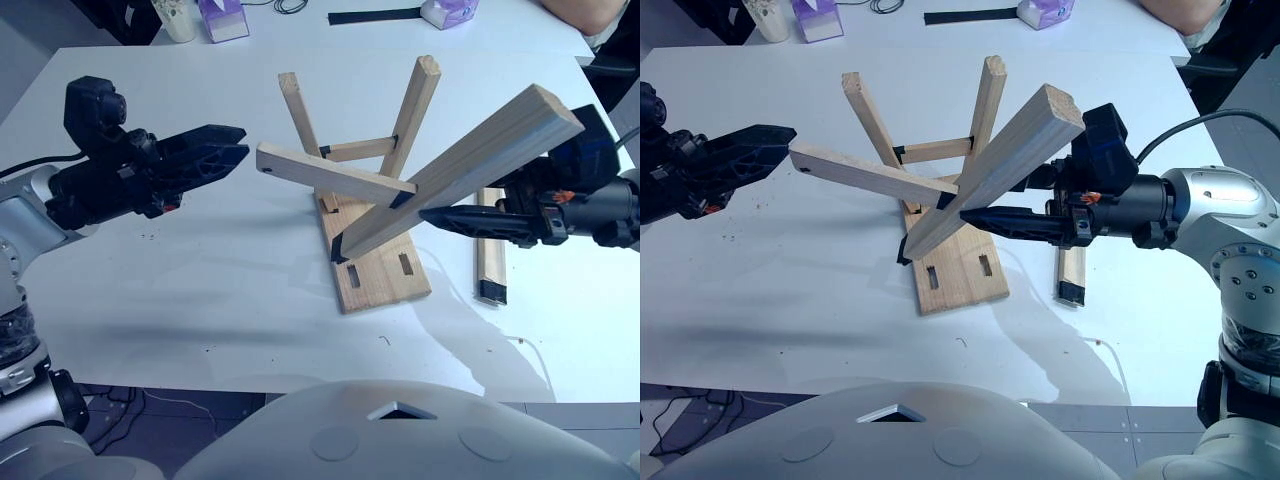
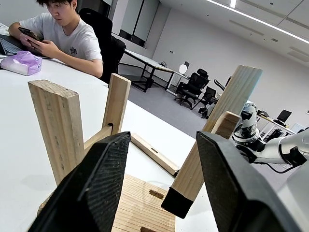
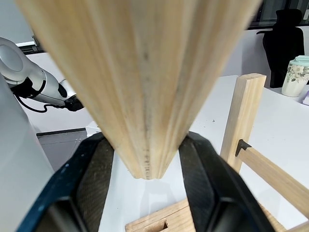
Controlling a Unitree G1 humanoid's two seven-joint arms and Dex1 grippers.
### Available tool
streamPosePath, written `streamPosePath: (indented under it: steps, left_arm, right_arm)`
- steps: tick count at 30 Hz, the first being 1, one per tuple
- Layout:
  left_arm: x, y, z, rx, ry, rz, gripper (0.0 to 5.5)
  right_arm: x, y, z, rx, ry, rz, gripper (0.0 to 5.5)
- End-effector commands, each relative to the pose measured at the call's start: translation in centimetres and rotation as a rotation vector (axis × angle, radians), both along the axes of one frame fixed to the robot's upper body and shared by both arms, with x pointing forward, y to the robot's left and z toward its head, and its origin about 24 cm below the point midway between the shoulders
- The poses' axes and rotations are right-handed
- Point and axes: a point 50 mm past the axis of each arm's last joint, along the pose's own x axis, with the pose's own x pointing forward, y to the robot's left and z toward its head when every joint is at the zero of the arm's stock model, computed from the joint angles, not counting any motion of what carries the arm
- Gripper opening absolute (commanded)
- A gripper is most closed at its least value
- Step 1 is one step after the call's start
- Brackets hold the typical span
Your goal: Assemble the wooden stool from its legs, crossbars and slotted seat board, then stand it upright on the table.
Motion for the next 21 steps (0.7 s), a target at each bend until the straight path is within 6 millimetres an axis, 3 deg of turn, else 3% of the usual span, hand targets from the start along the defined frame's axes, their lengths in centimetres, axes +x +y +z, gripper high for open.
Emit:
streamPosePath:
  steps: [1,21]
  left_arm:
    - [-0.2,-0.4,0.3,-0.004,-0.016,-0.022,2.51]
    - [-0.2,-1.6,0.7,-0.009,-0.035,-0.086,2.51]
  right_arm:
    - [-0.1,0.0,0.6,0.014,-0.031,0.01,2.03]
    - [-0.2,0.2,0.5,0.019,-0.027,0.005,2.03]
